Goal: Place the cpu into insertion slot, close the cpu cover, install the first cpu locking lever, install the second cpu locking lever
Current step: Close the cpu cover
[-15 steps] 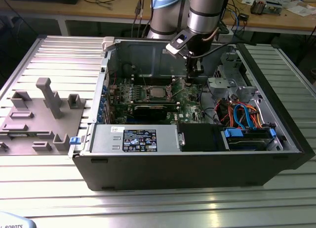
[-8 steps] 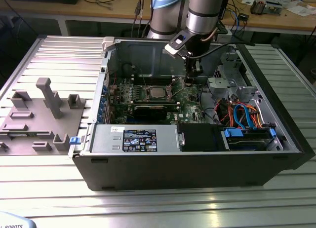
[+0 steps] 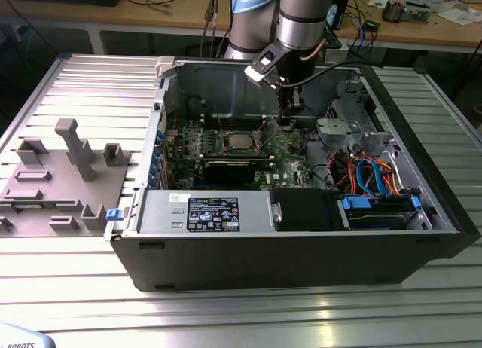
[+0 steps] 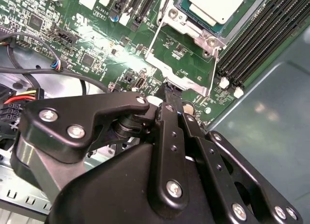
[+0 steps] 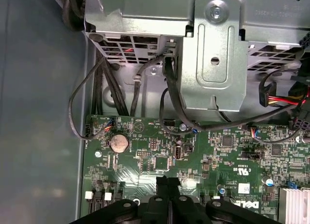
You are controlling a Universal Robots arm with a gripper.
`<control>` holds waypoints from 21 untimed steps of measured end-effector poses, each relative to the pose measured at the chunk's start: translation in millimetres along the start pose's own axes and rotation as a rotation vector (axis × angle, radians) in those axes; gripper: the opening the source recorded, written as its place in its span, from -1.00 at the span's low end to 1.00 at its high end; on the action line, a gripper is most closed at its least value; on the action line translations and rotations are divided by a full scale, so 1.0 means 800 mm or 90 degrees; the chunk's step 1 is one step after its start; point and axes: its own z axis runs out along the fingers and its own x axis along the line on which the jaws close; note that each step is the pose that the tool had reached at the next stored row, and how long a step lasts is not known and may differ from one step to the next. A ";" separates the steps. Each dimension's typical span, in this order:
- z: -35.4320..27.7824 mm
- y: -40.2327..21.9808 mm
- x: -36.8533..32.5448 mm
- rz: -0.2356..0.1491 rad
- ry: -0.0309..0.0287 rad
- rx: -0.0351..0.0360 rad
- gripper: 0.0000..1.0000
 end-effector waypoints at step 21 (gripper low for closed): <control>-0.0089 -0.0620 0.0030 0.001 0.0005 -0.0200 -0.79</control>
